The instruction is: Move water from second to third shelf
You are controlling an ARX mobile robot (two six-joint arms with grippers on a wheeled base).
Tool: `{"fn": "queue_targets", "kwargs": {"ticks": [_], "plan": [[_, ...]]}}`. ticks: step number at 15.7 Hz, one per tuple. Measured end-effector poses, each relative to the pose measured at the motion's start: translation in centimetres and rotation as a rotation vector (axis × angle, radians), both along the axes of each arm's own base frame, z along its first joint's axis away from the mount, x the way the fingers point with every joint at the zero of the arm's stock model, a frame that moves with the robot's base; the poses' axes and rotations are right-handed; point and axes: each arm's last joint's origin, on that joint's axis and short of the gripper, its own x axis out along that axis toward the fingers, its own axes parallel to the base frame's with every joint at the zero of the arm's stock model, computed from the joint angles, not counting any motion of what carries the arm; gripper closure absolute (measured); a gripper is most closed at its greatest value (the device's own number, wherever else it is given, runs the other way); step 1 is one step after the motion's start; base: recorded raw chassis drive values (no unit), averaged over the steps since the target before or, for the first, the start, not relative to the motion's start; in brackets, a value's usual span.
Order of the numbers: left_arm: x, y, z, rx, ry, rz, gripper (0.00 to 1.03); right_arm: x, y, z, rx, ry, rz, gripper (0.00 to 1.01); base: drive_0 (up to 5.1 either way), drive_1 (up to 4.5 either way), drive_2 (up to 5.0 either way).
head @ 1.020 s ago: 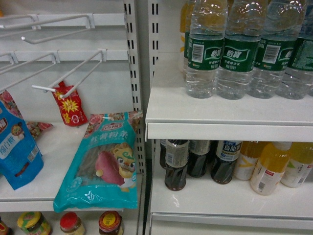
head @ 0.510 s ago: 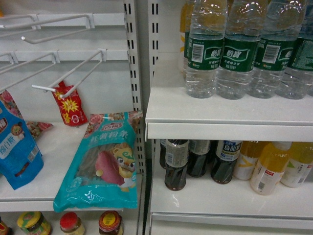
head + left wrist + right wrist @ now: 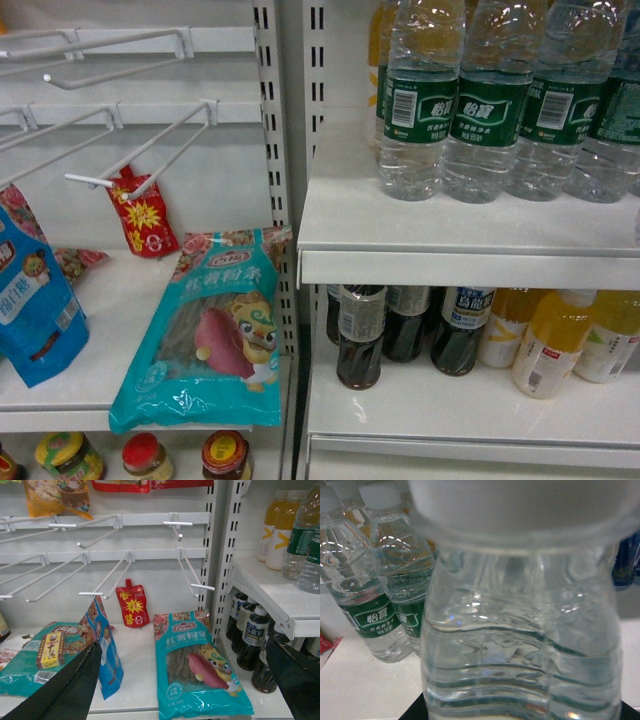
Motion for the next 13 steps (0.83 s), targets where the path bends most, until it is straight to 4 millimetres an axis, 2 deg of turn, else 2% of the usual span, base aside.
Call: {"fn": "queue_targets", "kwargs": {"ticks": [6,13], "plan": [[0.0,0.0,0.0,0.000,0.000,0.000,0.05,4.2,1.7,-0.5,0.012,0.053,0.043,0.59,0.0,0.00,0.0],[0.0,0.0,0.0,0.000,0.000,0.000,0.05,7.7,2.3,-0.3,0.009,0.074,0.019,0.59,0.0,0.00,0.0]]}}
